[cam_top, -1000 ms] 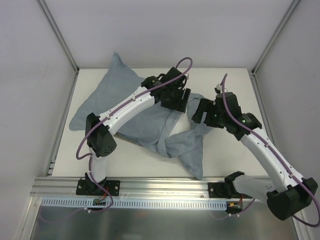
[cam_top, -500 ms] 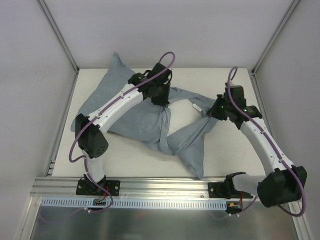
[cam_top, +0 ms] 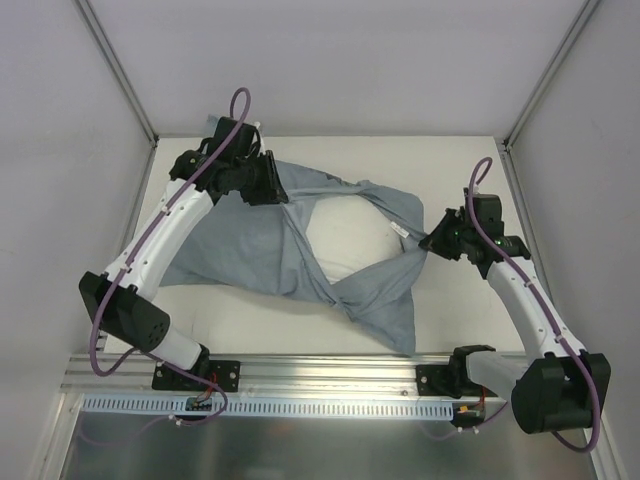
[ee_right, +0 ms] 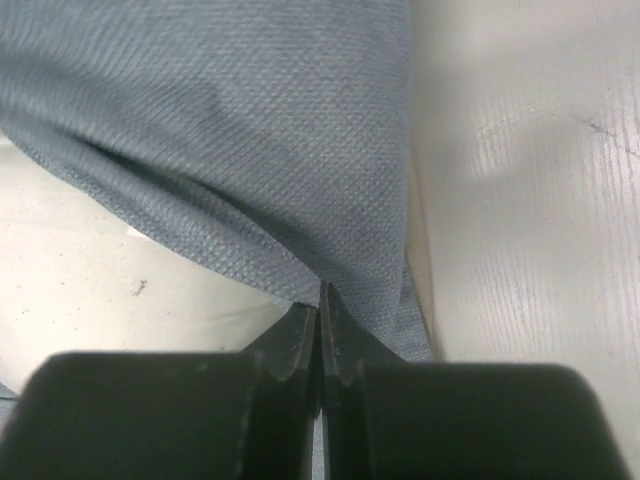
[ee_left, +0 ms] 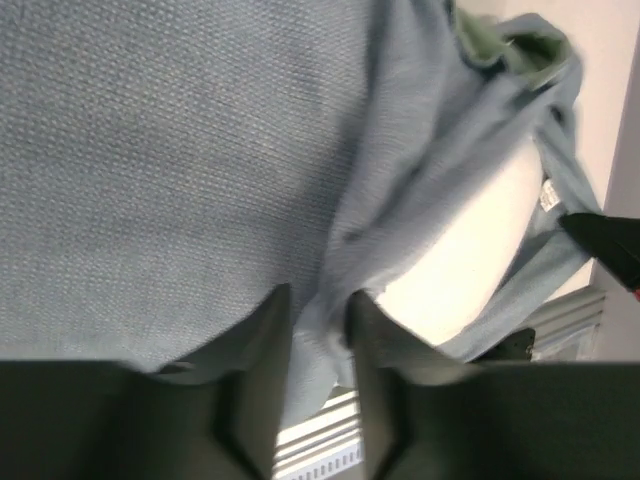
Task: Remove the pillowcase from the pillow
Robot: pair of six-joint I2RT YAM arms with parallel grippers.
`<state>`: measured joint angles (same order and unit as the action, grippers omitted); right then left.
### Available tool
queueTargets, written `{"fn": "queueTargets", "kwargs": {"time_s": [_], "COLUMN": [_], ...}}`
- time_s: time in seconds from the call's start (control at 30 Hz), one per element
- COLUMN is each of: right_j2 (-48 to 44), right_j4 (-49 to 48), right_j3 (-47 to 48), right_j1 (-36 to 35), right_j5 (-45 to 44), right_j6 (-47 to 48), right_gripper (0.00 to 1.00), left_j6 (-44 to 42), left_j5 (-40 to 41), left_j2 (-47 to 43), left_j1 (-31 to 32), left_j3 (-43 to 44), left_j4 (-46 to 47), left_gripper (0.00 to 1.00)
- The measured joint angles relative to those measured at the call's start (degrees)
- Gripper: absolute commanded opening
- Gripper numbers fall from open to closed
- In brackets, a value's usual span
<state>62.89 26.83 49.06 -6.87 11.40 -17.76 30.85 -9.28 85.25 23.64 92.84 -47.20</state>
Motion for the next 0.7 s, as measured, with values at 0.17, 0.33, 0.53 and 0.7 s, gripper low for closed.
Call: {"fn": "queueTargets", "kwargs": {"time_s": [0.17, 0.33, 0.53, 0.7], "right_j2": [-0.48, -1.07, -2.67, -2.71], "right_j4": [-0.44, -0.37, -0.39, 0.00], "right_j3": [0.00, 0.00, 0.00, 0.00], "right_j1": [-0.02, -0.13, -0.24, -0.24], "right_j5": [0.20, 1.31, 1.97, 2.25], "right_j6": [0.02, 0.02, 0.02, 0.04], "right_gripper": [0.01, 0.01, 0.01, 0.01], "left_j6": [-0.46, -0.48, -1.46, -3.08], "left_j5": [-0.44, 8.50, 18.29, 22.93], "left_j2": [3.76, 2.36, -2.21, 2.60], "left_j1": [0.50, 8.33, 19.61, 26.56], "left_j3": [1.77, 6.91, 14.86, 21.53], "left_j4": [-0.42, -0.24, 0.35, 0.87], "left_gripper": [0.74, 0.74, 0.65, 0.62]}}
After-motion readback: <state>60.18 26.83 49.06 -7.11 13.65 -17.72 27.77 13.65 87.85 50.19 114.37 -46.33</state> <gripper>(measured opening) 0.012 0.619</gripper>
